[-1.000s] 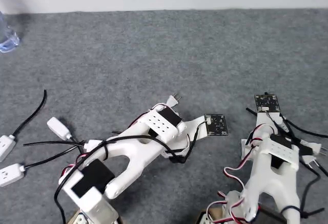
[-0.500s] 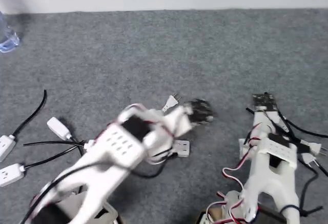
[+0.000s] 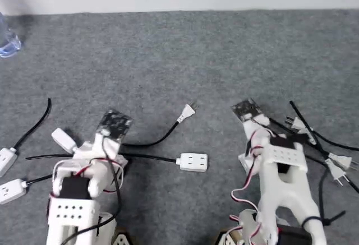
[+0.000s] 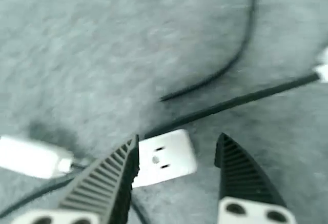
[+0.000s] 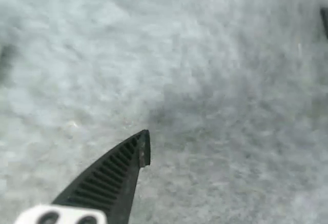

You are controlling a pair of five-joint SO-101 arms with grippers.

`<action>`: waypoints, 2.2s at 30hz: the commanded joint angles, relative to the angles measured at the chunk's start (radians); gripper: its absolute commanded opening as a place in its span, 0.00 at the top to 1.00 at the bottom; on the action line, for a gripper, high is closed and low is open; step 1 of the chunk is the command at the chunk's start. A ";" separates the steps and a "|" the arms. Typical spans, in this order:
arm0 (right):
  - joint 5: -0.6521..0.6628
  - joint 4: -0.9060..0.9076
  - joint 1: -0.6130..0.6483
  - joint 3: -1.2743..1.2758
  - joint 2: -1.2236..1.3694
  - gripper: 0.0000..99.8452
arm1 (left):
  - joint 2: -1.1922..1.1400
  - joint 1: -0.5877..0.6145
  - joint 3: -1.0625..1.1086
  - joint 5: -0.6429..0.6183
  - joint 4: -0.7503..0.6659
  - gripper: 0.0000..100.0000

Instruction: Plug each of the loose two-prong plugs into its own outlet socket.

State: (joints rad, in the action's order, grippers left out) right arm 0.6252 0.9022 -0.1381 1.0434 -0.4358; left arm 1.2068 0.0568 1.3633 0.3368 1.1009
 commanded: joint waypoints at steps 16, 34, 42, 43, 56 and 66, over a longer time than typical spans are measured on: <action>0.675 0.892 0.255 -1.295 0.676 0.36 | 0.334 0.150 0.219 -0.055 -0.049 0.77; 1.226 0.892 0.414 -1.754 1.156 0.36 | 0.582 0.068 0.275 -0.052 0.066 0.77; 1.231 0.891 0.524 -1.749 1.181 0.37 | 0.583 0.074 0.275 -0.052 0.069 0.77; 1.231 0.891 0.524 -1.754 1.199 0.38 | 0.583 0.074 0.275 -0.052 0.069 0.77; 1.224 0.785 0.475 -1.757 1.342 0.87 | 0.583 0.074 0.275 -0.052 0.071 0.77; 1.175 0.785 0.455 -1.757 1.343 0.90 | 0.583 0.071 0.275 -0.052 0.071 0.77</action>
State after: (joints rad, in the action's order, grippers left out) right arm 1.8343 1.6832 0.3529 -0.7119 0.9022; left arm 1.7760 0.1289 1.6410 0.2923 1.1653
